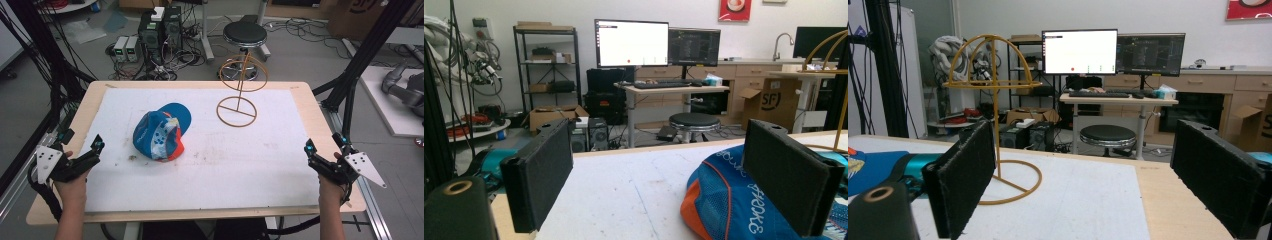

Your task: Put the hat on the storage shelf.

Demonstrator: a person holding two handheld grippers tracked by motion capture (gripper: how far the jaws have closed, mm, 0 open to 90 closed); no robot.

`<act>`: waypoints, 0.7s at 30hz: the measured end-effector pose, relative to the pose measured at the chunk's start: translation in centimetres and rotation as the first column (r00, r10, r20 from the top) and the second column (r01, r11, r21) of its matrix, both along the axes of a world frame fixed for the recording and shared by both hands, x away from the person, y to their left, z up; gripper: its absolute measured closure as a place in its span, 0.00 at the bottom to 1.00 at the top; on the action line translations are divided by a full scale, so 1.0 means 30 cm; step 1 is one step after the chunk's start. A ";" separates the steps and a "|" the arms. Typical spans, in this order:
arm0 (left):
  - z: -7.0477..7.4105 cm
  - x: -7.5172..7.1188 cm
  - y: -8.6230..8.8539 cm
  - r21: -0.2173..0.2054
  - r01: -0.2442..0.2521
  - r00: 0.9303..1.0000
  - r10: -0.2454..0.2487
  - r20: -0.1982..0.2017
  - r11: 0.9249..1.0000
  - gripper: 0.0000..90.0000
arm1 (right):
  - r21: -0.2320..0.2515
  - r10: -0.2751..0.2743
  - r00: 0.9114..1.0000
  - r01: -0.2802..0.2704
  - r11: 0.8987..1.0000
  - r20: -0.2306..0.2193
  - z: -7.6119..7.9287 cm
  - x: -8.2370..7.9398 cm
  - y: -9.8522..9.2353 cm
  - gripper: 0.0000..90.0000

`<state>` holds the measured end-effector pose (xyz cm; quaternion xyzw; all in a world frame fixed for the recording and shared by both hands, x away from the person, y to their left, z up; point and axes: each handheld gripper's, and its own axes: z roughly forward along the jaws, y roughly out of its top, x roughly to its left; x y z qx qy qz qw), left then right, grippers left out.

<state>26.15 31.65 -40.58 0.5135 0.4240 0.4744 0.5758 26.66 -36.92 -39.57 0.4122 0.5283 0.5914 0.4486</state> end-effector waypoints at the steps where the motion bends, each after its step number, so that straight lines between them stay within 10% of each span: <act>1: 0.000 0.000 0.000 0.000 0.000 1.000 0.000 0.001 1.000 0.15 | 0.005 -0.001 1.000 0.001 1.000 -0.003 0.000 -0.001 0.000 0.12; 21: 0.016 0.015 -0.035 -0.014 0.008 1.000 -0.009 -0.024 1.000 0.11 | 0.008 -0.001 1.000 0.001 1.000 -0.014 -0.008 0.004 0.001 0.12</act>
